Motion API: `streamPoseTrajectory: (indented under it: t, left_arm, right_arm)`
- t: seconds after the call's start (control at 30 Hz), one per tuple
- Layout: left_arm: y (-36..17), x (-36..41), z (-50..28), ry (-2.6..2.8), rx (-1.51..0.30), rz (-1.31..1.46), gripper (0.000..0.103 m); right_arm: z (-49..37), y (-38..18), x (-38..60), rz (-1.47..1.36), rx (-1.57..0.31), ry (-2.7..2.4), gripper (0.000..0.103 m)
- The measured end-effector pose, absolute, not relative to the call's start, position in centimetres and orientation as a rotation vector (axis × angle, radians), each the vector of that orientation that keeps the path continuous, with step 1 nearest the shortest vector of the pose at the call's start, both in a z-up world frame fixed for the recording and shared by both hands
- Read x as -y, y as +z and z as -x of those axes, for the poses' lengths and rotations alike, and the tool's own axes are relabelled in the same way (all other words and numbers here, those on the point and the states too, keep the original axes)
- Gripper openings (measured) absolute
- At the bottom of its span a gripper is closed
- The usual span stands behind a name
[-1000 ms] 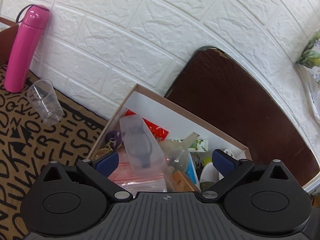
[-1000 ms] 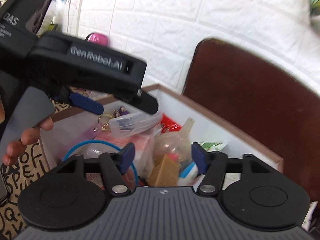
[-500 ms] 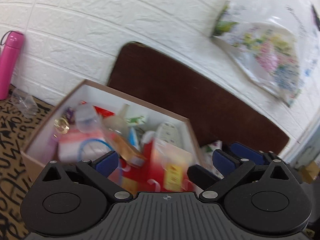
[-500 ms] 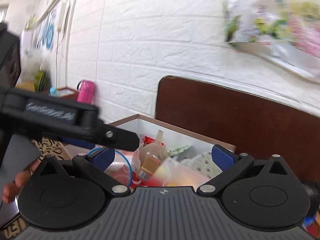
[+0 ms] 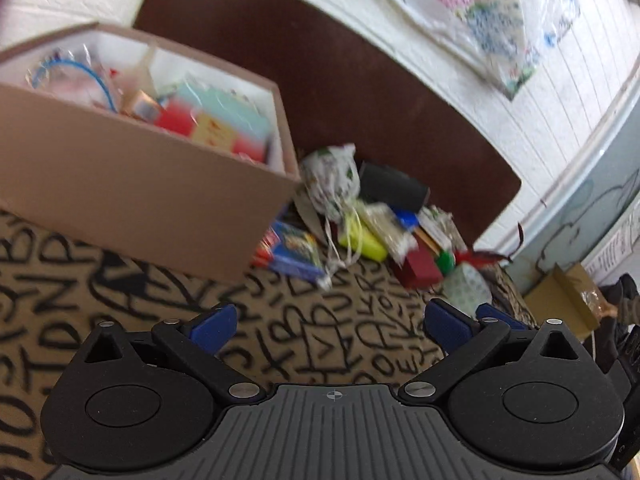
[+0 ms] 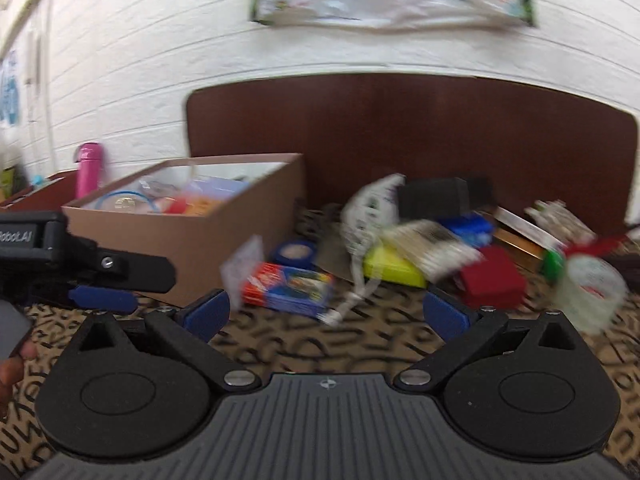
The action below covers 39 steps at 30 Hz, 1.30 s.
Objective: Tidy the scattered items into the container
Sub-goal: 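Move both open tools back over the scattered items, then grasp the bag of cotton swabs with both tools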
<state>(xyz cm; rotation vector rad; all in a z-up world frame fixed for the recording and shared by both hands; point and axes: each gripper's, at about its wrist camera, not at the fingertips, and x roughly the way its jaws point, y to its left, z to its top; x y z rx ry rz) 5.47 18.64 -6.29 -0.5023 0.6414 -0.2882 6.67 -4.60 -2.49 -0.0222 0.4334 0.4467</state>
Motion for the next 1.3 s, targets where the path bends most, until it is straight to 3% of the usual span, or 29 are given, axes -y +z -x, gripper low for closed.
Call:
streamPoseTrajectory:
  t: [0.47,1.3]
  left_arm:
    - [-6.1,-11.3,-7.1,-0.396,-0.685,0.424,0.103]
    - [-6.9,-6.5,-13.7,-0.343,-0.641,0.307,0.103]
  right_arm:
    - [-6.4,-4.3,12.0,-0.119,-0.444,0.328,0.102]
    - [-11.4,-4.8,13.4,-0.083,-0.441,0.312,0.103]
